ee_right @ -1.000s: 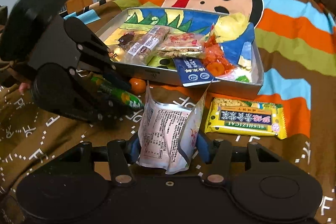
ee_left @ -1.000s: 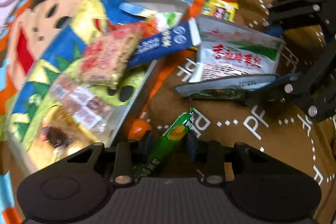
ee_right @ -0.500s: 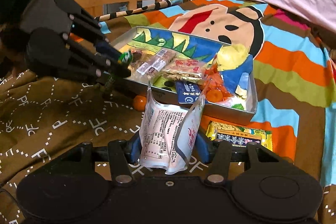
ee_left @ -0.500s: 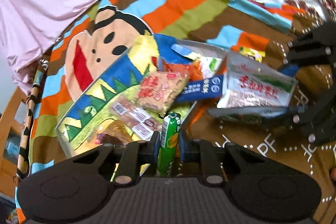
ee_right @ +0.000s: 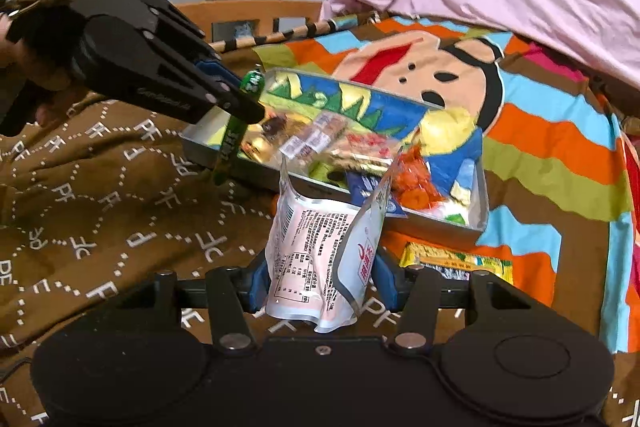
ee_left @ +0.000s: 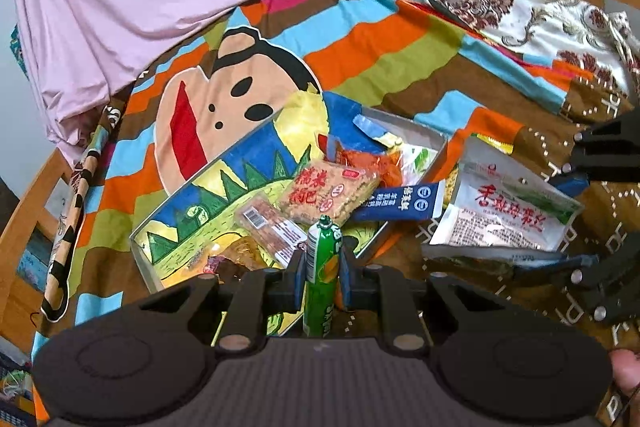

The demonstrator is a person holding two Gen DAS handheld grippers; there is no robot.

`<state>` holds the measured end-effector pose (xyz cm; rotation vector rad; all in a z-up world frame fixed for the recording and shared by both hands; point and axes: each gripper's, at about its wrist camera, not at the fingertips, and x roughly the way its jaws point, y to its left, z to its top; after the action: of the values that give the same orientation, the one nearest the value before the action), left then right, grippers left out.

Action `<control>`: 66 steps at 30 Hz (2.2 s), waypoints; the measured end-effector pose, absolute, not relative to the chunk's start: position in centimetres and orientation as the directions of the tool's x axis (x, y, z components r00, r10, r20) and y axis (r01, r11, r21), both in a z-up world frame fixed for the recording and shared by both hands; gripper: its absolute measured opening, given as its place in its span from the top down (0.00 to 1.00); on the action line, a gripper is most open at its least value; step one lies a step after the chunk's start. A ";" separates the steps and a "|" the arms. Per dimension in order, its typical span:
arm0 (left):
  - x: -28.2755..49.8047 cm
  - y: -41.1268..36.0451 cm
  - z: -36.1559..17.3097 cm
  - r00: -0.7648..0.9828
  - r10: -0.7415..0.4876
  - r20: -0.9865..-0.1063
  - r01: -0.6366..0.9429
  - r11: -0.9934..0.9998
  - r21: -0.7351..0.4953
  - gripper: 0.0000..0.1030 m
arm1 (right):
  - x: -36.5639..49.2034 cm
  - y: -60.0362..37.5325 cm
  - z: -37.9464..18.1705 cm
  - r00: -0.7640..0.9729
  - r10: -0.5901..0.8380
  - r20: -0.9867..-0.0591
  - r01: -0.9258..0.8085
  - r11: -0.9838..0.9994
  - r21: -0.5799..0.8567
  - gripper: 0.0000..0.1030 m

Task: Organize snacks
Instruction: 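Lift the seaweed bag with the right tool while the left tool lifts the sausage toward the tray, then lower the seaweed bag into the tray and open the right tool while the left tool releases the sausage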

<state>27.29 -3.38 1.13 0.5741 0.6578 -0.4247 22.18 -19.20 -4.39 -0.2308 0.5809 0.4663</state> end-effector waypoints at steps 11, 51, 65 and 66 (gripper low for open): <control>29.2 -1.8 3.9 0.759 -0.214 -0.615 0.440 0.865 0.242 0.82 | 25.3 -18.4 -2.5 0.844 0.384 -0.375 -0.453 0.884 -0.114 0.47; 42.6 4.5 -0.9 0.796 -0.116 -0.594 0.080 0.993 -0.086 0.39 | 40.6 -15.1 -5.5 0.832 0.368 -0.414 -0.394 0.919 0.026 0.10; 32.5 5.2 2.7 0.894 -0.087 -0.440 0.035 0.992 -0.125 0.01 | 34.6 -17.2 -0.7 0.872 0.363 -0.329 -0.370 0.928 0.042 0.01; 31.8 5.2 2.7 0.897 -0.085 -0.434 0.032 0.991 -0.128 0.01 | 33.9 -17.5 -0.4 0.874 0.361 -0.324 -0.368 0.929 0.042 0.01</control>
<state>31.78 5.22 2.71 -0.1188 0.4539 -0.0610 33.85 -17.48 -0.39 -0.0207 0.3346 0.3804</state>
